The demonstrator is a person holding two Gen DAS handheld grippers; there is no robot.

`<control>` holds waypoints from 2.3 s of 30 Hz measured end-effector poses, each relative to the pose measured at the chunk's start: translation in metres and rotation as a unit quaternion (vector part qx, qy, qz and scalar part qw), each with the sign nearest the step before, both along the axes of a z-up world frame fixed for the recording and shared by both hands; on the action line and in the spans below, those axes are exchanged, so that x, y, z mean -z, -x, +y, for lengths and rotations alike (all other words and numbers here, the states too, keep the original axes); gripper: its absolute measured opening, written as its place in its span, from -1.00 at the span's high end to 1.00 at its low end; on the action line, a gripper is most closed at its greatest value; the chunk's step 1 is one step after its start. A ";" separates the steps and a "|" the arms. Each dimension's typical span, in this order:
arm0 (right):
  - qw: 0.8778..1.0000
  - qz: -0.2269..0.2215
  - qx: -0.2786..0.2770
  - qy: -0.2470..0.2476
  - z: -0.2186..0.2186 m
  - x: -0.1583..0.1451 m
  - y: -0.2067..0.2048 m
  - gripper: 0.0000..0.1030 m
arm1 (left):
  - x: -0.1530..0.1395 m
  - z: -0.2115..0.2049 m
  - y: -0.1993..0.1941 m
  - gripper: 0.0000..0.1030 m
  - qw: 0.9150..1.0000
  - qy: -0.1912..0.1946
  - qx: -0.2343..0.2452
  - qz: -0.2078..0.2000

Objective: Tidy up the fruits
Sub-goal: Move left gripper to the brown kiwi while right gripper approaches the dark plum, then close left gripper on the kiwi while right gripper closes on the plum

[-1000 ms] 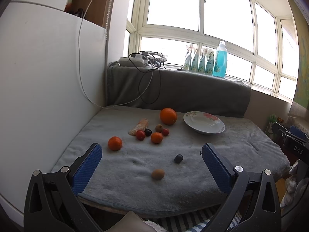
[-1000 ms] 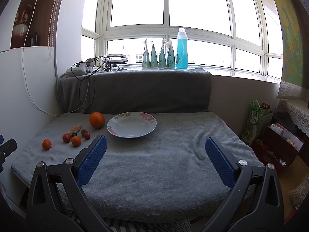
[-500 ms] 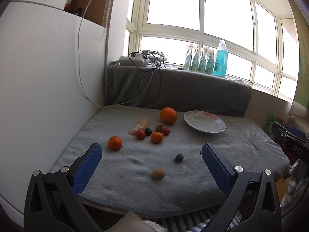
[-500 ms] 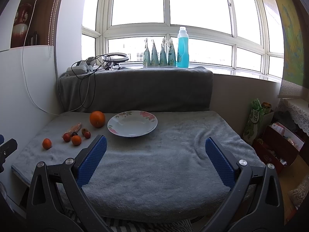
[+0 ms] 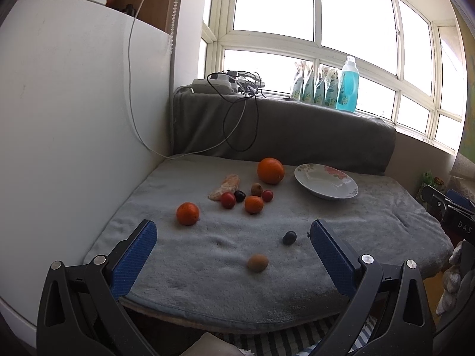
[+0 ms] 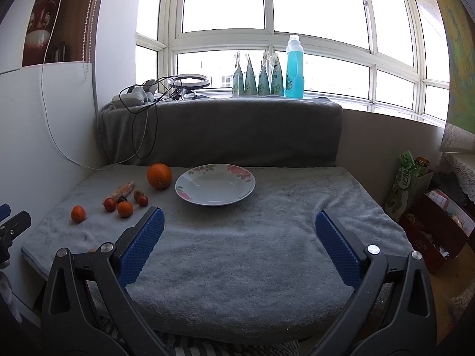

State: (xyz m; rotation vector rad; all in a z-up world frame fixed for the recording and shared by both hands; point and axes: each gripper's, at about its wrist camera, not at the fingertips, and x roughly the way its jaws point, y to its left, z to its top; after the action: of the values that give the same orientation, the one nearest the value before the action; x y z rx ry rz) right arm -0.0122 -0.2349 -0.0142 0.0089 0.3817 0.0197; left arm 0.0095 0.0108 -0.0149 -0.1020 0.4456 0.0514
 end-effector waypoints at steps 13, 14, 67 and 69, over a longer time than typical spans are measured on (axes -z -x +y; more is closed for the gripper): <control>0.994 0.048 -0.094 0.000 0.024 0.016 -0.043 -1.00 | 0.026 0.011 -0.019 -0.87 0.998 0.017 0.009 0.052; 0.993 0.052 -0.103 0.000 0.027 0.018 -0.046 -1.00 | 0.029 0.010 -0.022 -0.85 0.998 0.017 0.011 0.058; 0.908 0.253 -0.333 0.001 0.153 0.104 -0.148 0.52 | 0.095 -0.009 -0.082 0.50 0.977 0.091 0.092 0.172; 0.909 0.253 -0.332 -0.005 0.151 0.104 -0.148 0.52 | 0.094 -0.008 -0.082 0.50 0.976 0.093 0.092 0.171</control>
State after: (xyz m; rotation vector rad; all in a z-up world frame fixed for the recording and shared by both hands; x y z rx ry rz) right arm 0.1355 -0.0837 -0.1177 -0.1086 0.8929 0.7076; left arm 0.0913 0.0030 -0.1093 -0.2384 0.8031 -0.1581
